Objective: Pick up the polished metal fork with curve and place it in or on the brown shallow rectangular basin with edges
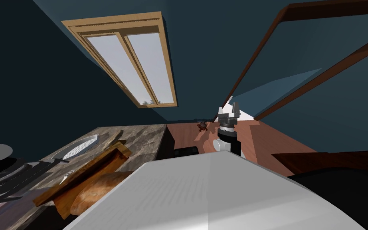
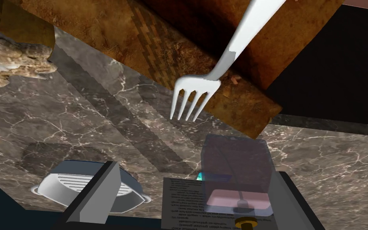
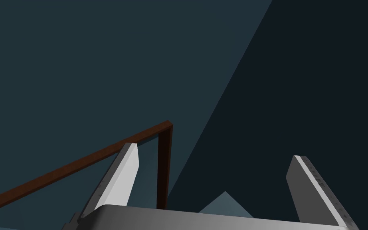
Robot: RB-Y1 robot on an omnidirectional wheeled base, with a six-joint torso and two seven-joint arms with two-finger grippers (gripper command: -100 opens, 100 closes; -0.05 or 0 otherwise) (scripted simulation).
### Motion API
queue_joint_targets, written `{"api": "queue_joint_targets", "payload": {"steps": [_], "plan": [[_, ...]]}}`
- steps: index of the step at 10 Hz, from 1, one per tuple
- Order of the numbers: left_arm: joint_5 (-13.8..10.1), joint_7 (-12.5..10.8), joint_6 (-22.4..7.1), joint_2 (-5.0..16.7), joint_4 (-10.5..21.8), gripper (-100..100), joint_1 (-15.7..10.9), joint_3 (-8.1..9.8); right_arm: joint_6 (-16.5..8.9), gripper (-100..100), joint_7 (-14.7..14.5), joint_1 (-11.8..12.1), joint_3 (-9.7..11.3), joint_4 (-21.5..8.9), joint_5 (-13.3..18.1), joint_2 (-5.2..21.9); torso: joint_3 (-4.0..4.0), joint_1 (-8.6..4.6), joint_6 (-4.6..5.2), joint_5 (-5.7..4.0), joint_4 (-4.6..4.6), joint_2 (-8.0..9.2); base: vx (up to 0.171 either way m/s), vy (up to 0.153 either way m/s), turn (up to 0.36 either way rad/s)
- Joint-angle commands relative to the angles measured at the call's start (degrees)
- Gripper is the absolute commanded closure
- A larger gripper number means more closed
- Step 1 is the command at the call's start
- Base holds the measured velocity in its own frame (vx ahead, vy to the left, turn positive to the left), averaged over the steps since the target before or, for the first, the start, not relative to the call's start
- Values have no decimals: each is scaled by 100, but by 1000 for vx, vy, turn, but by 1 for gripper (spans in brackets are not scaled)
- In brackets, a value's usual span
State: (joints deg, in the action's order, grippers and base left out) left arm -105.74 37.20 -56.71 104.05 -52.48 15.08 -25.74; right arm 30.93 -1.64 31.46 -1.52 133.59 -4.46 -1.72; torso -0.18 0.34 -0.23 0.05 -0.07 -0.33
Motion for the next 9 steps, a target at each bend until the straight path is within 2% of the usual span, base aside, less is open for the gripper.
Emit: {"api": "queue_joint_targets", "payload": {"steps": [1,3,4,6,7,8,9], "plan": [[43,-58,286,-15,55,-100,-15,8,0,0,0,0,0,0,0,0,0,0,0,0,0,0,-17,-1,0],[43,-58,640,-15,55,-100,-15,8,0,0,0,0,0,0,0,0,0,2,0,1,0,-1,-3,0,1],[173,-352,893,-23,259,-100,424,-10,0,0,0,0,0,0,0,0,-2,2,0,0,-1,-4,183,16,297],[1007,-553,941,-23,371,-100,232,-10,1,0,0,2,-1,0,0,0,-38,-5,-1,0,-16,-64,153,-27,111],[1037,-682,1171,-23,371,-100,440,-10,0,0,0,1,0,0,0,0,-31,-7,4,-3,-13,-52,65,11,-46],[1236,-860,1349,-23,371,-100,440,-10,0,0,0,1,0,0,0,0,-24,3,5,1,-11,-38,17,11,-15],[1239,-994,1452,-23,371,-100,440,-10,0,0,0,0,0,0,0,0,-13,7,2,2,-6,-20,-6,2,-8]]}}
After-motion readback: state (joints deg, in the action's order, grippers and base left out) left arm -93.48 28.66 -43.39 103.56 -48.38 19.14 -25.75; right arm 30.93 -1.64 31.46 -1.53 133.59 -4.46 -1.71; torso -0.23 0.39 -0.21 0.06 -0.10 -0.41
